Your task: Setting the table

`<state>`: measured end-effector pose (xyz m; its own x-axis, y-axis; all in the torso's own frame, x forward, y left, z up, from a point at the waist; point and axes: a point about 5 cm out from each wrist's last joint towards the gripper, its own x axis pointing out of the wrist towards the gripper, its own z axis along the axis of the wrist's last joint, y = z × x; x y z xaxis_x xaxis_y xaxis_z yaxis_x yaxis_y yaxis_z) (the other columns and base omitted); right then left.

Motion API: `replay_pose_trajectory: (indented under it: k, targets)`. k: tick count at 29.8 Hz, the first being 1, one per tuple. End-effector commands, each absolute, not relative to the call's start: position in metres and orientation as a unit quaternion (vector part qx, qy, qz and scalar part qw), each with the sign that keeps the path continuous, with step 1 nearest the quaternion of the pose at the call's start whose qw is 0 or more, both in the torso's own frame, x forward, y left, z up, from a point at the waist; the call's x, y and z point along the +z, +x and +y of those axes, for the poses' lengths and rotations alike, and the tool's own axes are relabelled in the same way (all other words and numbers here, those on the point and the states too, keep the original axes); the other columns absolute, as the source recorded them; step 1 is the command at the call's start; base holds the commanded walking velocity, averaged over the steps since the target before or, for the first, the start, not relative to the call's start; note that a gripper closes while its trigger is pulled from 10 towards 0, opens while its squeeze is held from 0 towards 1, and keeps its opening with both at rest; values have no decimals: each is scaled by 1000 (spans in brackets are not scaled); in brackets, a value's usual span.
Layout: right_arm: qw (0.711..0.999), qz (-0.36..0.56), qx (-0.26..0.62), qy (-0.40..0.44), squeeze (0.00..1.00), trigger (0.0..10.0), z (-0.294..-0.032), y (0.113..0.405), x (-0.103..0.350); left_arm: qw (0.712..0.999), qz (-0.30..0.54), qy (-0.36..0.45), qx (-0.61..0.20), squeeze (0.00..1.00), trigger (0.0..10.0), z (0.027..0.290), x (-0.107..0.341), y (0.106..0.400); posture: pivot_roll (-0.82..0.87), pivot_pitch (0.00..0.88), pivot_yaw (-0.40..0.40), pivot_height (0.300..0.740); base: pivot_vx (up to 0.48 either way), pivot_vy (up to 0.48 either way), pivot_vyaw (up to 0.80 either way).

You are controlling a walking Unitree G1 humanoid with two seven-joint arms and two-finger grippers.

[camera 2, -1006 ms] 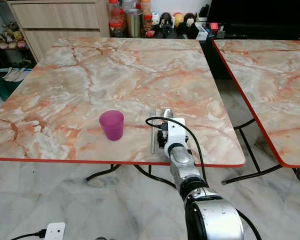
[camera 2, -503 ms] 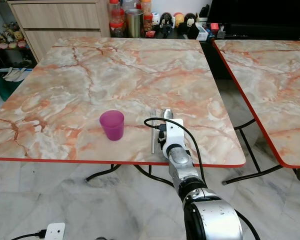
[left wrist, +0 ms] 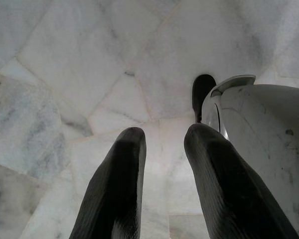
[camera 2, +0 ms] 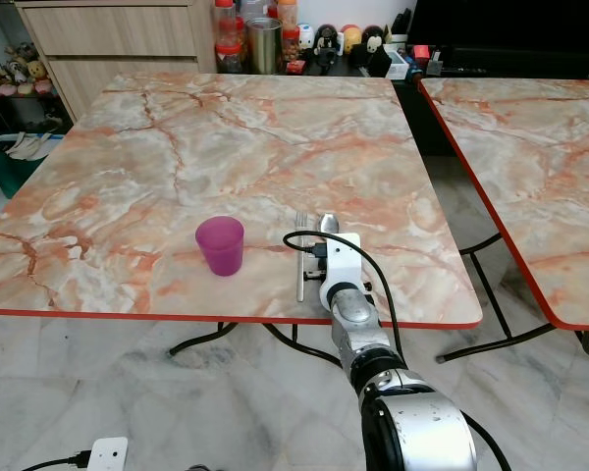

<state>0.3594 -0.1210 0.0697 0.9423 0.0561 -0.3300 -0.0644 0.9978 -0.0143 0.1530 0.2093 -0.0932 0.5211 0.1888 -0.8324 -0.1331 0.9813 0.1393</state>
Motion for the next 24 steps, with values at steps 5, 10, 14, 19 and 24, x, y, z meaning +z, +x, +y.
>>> replay_pose_trajectory:
  k: [5,10,14,19,24]
  targets:
    - [986,165,21,-9,0,0,-123,361,72,867,490,17,92,0,10000,207,-96,148,153,83,-14,715,0,0,0]
    - [988,156,17,-14,0,0,-124,363,75,867,490,17,93,0,10000,207,-96,148,151,80,-11,715,0,0,0]
    - [992,127,0,-11,0,9020,-125,367,85,866,491,20,92,0,10000,208,-97,146,149,65,-11,715,0,0,0]
    - [995,97,-4,0,0,10000,-124,371,94,866,492,25,90,0,10000,208,-97,145,149,52,-9,715,0,0,0]
    - [999,51,18,-10,0,10000,-118,374,107,873,478,25,90,0,10000,209,-94,151,141,35,-5,715,0,0,0]
